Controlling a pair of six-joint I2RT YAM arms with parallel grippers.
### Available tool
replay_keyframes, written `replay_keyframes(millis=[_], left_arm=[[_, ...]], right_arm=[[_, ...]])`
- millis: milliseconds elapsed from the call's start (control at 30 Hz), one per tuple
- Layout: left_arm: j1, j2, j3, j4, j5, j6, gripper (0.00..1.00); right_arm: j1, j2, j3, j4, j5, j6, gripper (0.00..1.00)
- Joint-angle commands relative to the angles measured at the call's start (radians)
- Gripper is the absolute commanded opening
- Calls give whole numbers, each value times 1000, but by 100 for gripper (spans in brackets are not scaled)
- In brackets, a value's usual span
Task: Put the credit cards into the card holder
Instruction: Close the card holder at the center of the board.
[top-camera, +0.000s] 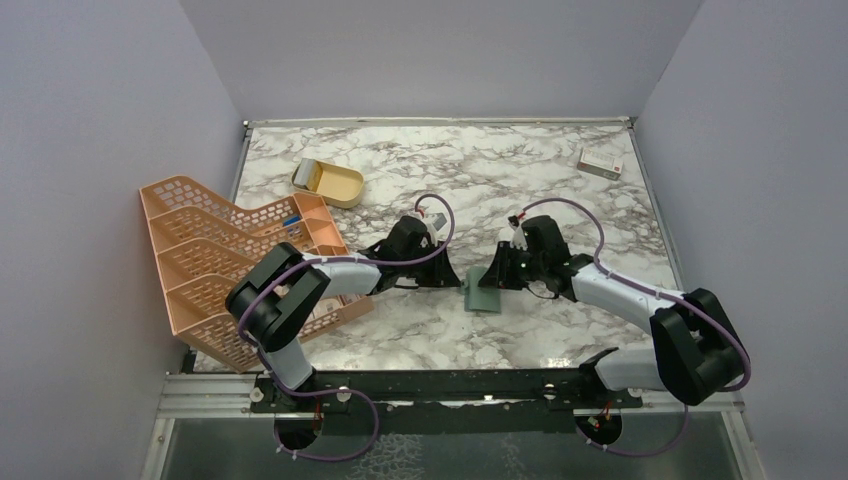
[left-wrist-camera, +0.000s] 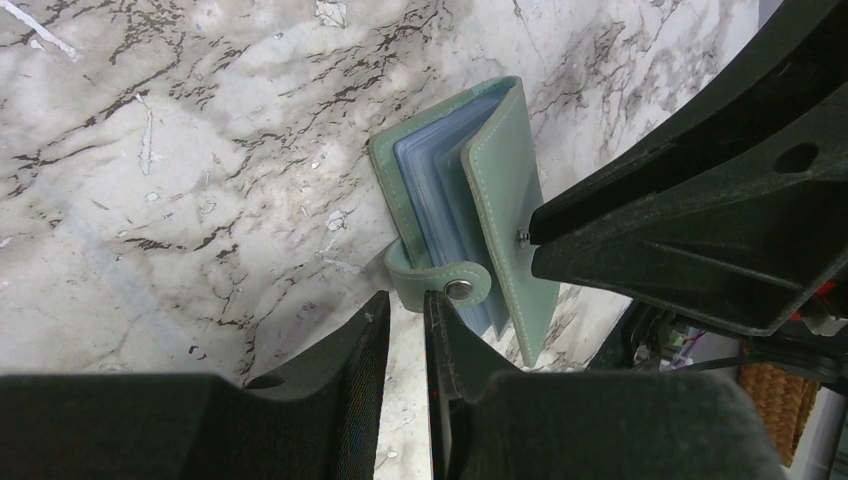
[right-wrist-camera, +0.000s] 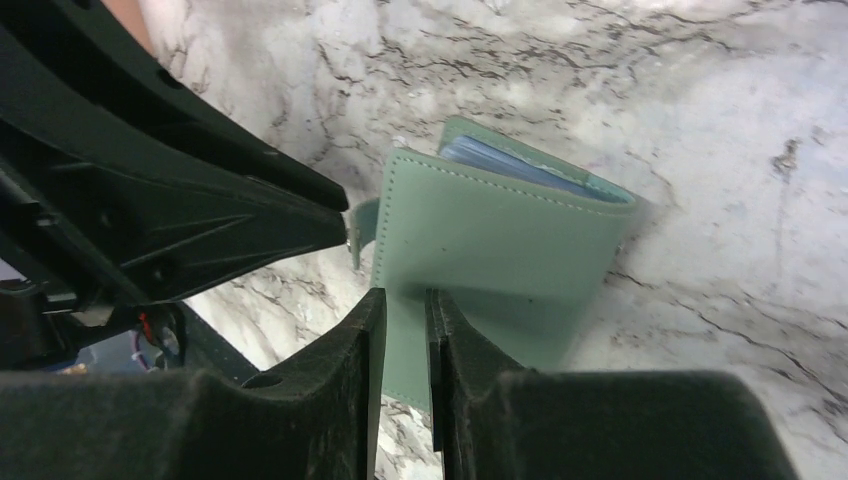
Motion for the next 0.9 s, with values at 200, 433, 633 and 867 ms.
replay_keyframes(millis=[200, 433, 633, 867], left_arm=[[1, 22, 6, 29, 19, -4, 22], [1, 26, 6, 29, 15, -9, 22], [1, 21, 7, 28, 12, -15, 22], [7, 15, 43, 5, -24, -20, 23]], right_arm=[[5, 91, -8, 196, -157, 45, 25], [5, 137, -33, 275, -178, 69, 27], [5, 140, -35, 272, -153, 55, 19], [5, 140, -43, 285, -158, 38, 1]])
